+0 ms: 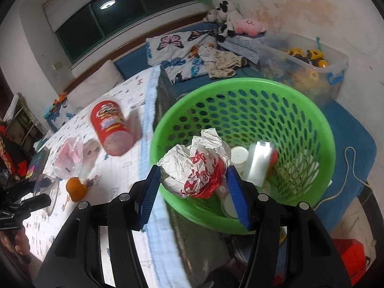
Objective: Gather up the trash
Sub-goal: 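Carry the wrapper to the green basket and release it with the right tool, then carry the clear lid to the green basket and release it with the left tool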
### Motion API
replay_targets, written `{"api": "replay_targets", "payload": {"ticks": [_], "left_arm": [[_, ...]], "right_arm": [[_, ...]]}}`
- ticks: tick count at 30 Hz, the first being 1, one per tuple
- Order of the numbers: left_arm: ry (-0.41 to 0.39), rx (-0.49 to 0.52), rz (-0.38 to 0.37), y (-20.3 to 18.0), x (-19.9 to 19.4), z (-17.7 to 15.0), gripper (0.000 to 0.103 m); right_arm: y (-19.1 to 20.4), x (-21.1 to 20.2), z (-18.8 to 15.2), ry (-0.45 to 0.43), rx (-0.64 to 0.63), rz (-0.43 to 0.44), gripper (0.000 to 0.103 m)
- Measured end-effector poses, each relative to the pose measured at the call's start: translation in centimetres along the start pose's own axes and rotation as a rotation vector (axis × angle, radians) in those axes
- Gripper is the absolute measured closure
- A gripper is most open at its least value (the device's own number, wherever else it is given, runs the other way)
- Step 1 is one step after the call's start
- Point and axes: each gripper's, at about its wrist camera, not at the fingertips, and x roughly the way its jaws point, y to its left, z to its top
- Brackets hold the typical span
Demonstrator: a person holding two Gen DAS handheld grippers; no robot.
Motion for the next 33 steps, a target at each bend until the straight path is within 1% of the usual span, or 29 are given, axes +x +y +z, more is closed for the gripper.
{"api": "replay_targets", "payload": {"ticks": [13, 24, 30, 33], "left_arm": [[0.001, 0.021, -0.011, -1.0, 0.5, 0.8, 0.046], [0.005, 0.037, -0.02, -1.6, 1.0, 1.1, 0.046], [0.005, 0.038, -0.023, -1.8, 1.0, 1.2, 0.046], [0.005, 0.044, -0.029, -2.2, 1.3, 1.6, 0.046]], "right_arm": [[-2.2, 0.2, 0.1, 0.01, 0.024, -0.053, 0.044], [-2.9, -0.3, 0.1, -0.003, 0.038, -0.061, 0.044], [-2.7, -1.1, 0.1, -0.018, 0.029, -0.062, 0.04], [-2.7, -1.6, 0.0, -0.026, 0.026, -0.064, 0.036]]}}
